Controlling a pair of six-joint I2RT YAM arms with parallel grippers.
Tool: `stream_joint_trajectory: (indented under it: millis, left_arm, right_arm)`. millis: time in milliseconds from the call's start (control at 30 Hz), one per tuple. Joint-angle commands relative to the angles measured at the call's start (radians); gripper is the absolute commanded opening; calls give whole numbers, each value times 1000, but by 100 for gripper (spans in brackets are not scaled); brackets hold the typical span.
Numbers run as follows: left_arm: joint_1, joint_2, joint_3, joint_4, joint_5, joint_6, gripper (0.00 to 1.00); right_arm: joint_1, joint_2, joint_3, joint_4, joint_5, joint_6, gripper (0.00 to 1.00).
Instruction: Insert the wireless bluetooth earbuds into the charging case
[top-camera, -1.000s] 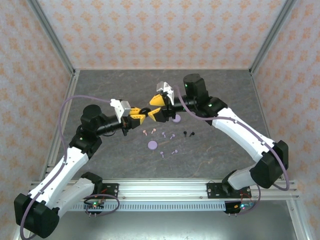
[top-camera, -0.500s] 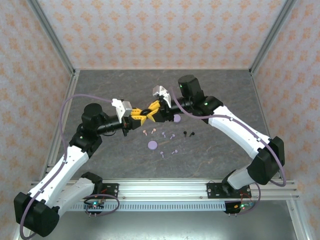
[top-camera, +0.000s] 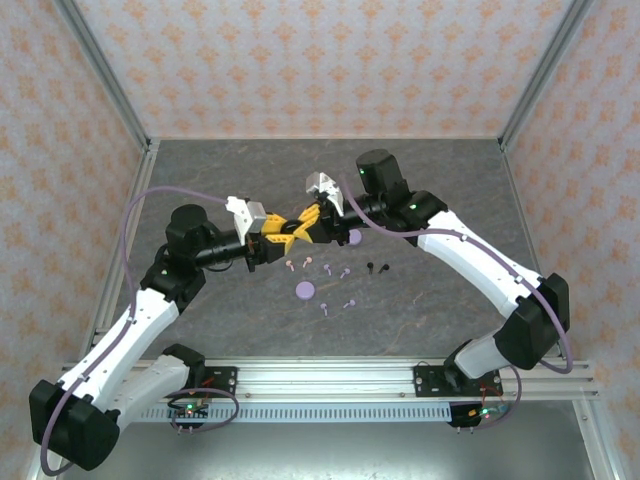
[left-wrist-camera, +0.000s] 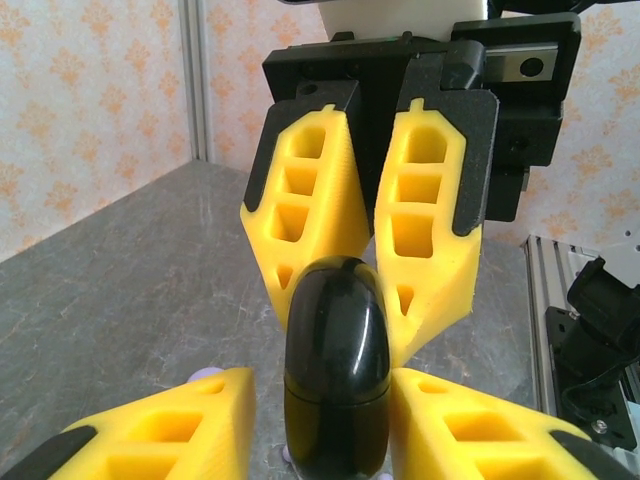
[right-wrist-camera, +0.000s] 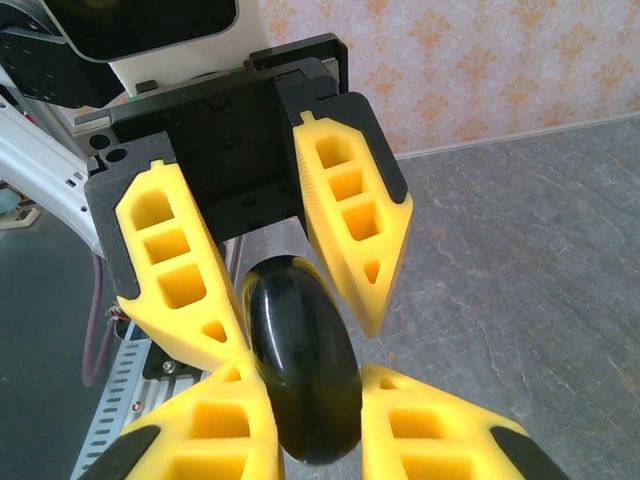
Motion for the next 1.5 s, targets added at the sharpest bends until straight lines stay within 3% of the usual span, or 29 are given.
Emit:
stream_joint_trajectory:
  millis: [0,267,567,867,967,1267,1467]
  left_arm:
    - [-13,7,27,-5,4,17,39]
    - [-18,16,31,-14,9,23,35]
    - [-19,28,31,-19,6,25,41]
    - [-19,20,32,-28,0,31,17]
    - [-20,19,30,-29,-7,31,13]
    - [-32,22,38,-56,-25,55,12]
    - [-37,24,39,-58,-23,59,11]
  right_arm:
    - [8,-27,37,14,-36,-7,18]
    - [9,-23,32,34,-39,11,18]
    - [8,-31,30,38,-32,11,18]
    - [7,-31,31,31,-22,16,19]
    - [3,-42,27,31,-5,19,22]
    - [-6,-55,33,33,55,22,50]
    - [-6,-39,35,42,82,40,53]
